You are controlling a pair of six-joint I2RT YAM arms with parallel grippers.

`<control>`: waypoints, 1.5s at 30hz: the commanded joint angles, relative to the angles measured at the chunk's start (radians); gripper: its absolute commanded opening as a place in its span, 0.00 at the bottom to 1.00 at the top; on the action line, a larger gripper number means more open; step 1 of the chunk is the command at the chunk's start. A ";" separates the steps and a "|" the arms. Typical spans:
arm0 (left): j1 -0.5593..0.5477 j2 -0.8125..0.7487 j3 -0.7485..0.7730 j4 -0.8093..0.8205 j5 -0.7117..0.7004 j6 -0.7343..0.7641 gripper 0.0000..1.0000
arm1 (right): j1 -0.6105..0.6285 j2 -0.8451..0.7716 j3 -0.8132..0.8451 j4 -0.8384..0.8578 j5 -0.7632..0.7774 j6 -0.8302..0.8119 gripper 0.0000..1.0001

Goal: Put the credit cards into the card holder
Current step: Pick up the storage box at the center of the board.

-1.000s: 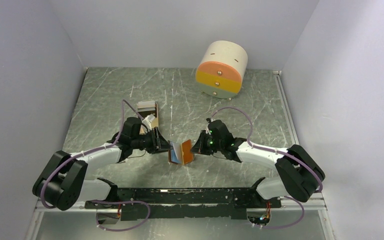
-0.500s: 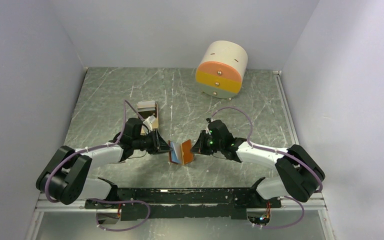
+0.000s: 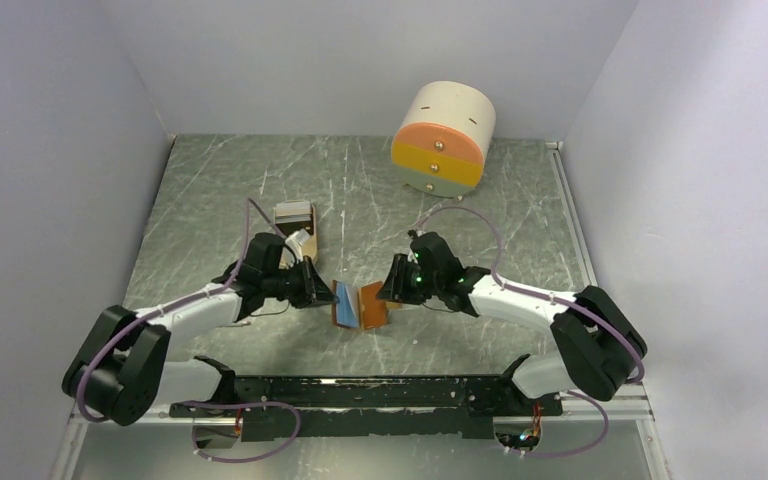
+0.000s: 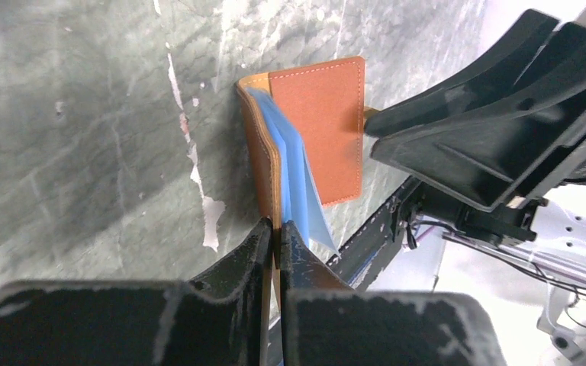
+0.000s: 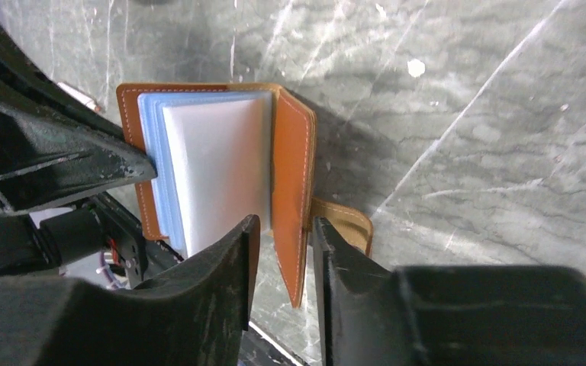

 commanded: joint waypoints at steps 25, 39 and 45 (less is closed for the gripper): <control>-0.006 -0.378 -0.034 -0.503 -0.224 -0.116 0.09 | 0.090 0.667 0.940 -0.338 0.272 0.078 0.41; -0.006 -0.396 -0.038 -0.497 -0.198 -0.111 0.09 | 0.136 0.901 1.223 -0.491 0.412 0.086 0.38; -0.006 -0.395 -0.034 -0.496 -0.201 -0.108 0.09 | 0.137 0.940 1.256 -0.499 0.414 0.081 0.31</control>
